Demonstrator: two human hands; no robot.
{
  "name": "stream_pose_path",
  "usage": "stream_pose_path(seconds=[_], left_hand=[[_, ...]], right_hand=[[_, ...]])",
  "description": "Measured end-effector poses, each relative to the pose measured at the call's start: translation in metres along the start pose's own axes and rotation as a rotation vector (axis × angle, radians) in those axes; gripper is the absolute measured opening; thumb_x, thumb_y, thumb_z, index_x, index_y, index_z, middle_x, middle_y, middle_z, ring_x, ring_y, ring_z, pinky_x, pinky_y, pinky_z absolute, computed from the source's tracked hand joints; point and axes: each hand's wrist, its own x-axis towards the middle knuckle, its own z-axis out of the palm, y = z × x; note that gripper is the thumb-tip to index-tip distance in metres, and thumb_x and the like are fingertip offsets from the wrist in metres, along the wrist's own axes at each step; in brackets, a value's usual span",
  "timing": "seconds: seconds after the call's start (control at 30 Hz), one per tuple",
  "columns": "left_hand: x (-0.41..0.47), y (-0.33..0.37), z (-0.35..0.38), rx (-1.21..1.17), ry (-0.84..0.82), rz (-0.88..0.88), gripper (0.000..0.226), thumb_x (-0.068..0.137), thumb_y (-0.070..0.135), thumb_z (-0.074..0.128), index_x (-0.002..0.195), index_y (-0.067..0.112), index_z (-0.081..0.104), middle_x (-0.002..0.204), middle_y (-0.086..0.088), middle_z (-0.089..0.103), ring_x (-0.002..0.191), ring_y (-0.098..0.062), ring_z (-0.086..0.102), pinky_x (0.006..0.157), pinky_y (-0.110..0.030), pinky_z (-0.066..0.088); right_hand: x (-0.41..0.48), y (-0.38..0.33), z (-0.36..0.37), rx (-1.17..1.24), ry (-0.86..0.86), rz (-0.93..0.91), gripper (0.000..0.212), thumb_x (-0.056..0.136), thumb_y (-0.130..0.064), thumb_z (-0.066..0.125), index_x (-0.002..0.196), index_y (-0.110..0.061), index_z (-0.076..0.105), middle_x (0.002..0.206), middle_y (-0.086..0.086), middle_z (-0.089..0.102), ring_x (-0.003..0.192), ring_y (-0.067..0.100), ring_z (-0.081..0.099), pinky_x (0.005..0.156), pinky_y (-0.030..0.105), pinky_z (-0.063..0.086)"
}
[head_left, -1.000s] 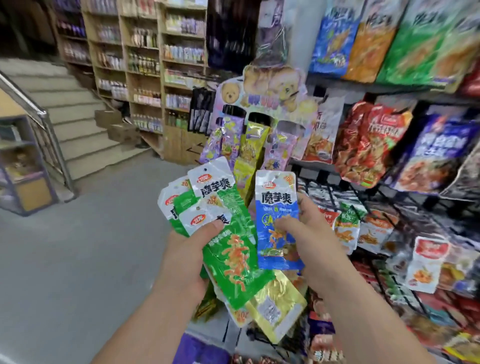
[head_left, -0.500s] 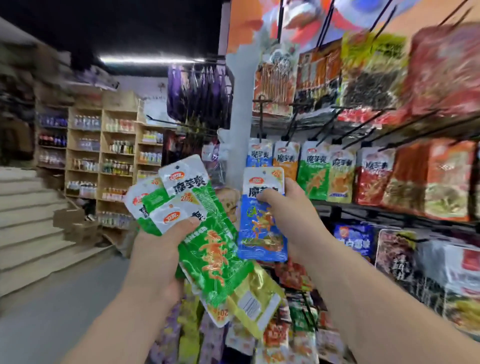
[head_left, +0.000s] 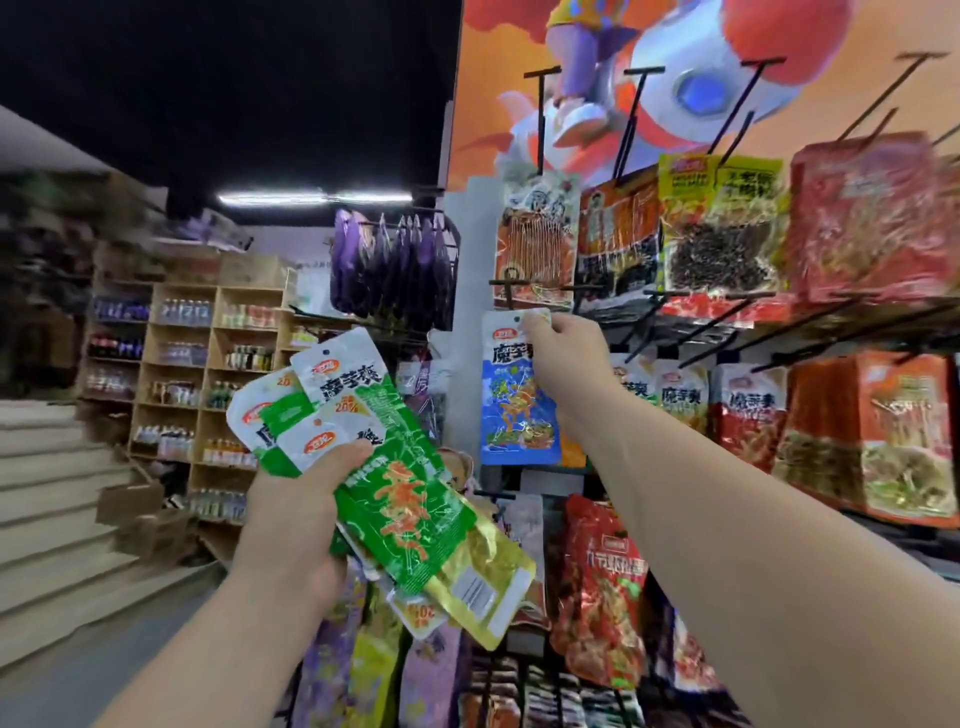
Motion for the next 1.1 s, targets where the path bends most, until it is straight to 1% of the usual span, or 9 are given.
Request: stream_pose_path(seconds=[0.13,0.23,0.47,0.63,0.73,0.8,0.93,1.03,1.1], left_hand=[[0.006,0.000,-0.010,0.003,-0.016,-0.002,0.035,0.092,0.000,0.068,0.125,0.012,0.069,0.116,-0.018,0.076,0.101,-0.043,0.074,0.090,-0.070,0.056],[0.009,0.000,-0.012,0.000,-0.033,0.004,0.036,0.091,-0.001,0.068,0.124,0.013,0.069,0.116,-0.018,0.076,0.101,-0.043,0.074,0.089,-0.068,0.057],[0.009,-0.002,-0.009,-0.008,-0.087,0.007,0.035,0.091,-0.004,0.066,0.123,0.010,0.069,0.115,-0.019,0.076,0.100,-0.042,0.075,0.088,-0.063,0.059],[0.011,-0.006,-0.010,-0.001,-0.107,0.004,0.038,0.091,-0.004,0.066,0.126,0.011,0.068,0.116,-0.016,0.077,0.102,-0.041,0.075,0.086,-0.058,0.061],[0.013,-0.007,-0.013,0.002,-0.103,0.021,0.037,0.091,-0.004,0.065,0.124,0.013,0.069,0.115,-0.015,0.077,0.101,-0.039,0.075,0.086,-0.054,0.061],[0.015,-0.008,-0.016,0.004,-0.097,0.022,0.037,0.091,-0.004,0.065,0.123,0.014,0.070,0.114,-0.015,0.077,0.100,-0.039,0.076,0.086,-0.054,0.061],[0.022,-0.012,-0.020,0.009,-0.100,0.007,0.039,0.090,-0.003,0.066,0.125,0.013,0.069,0.116,-0.016,0.077,0.101,-0.039,0.075,0.089,-0.059,0.059],[0.025,-0.019,-0.022,0.016,-0.077,0.000,0.034,0.089,-0.004,0.066,0.119,0.011,0.071,0.112,-0.016,0.078,0.096,-0.037,0.077,0.082,-0.054,0.062],[0.025,-0.026,-0.023,0.018,-0.060,-0.020,0.033,0.089,-0.002,0.067,0.120,0.011,0.071,0.111,-0.015,0.078,0.096,-0.038,0.076,0.084,-0.053,0.061]], right_hand=[[0.014,0.003,0.011,-0.027,0.060,-0.012,0.042,0.104,-0.029,0.054,0.067,-0.021,0.034,0.058,-0.001,0.024,0.054,0.018,0.020,0.058,0.032,0.017],[0.021,0.007,0.013,-0.036,0.085,-0.015,0.041,0.102,-0.028,0.056,0.066,-0.018,0.041,0.054,-0.003,0.025,0.059,0.020,0.021,0.061,0.037,0.021],[0.026,0.009,0.018,-0.156,0.111,0.022,0.063,0.098,-0.027,0.059,0.040,-0.020,0.037,0.038,-0.011,0.020,0.055,0.023,0.022,0.063,0.040,0.024],[0.031,0.016,0.020,-0.193,0.158,0.075,0.057,0.092,-0.019,0.059,0.044,-0.018,0.029,0.037,-0.010,0.020,0.049,0.021,0.019,0.058,0.035,0.020],[0.036,0.025,0.023,-0.257,0.161,0.074,0.058,0.099,-0.026,0.059,0.048,-0.018,0.032,0.034,-0.009,0.024,0.046,0.021,0.023,0.051,0.032,0.016],[0.042,0.034,0.027,-0.305,0.161,0.080,0.058,0.102,-0.031,0.058,0.050,-0.018,0.035,0.043,-0.004,0.032,0.049,0.023,0.029,0.051,0.033,0.020],[0.049,0.052,0.028,-0.349,0.092,0.116,0.044,0.105,-0.033,0.055,0.067,-0.014,0.046,0.063,0.004,0.045,0.062,0.027,0.043,0.059,0.031,0.032],[0.040,0.056,0.021,-0.482,0.073,0.074,0.021,0.103,-0.034,0.058,0.107,-0.014,0.052,0.093,0.002,0.051,0.082,0.025,0.052,0.066,0.032,0.039],[0.027,0.056,0.015,-0.558,0.075,-0.023,0.036,0.098,-0.032,0.067,0.120,-0.012,0.048,0.104,0.001,0.046,0.092,0.024,0.049,0.075,0.033,0.040]])
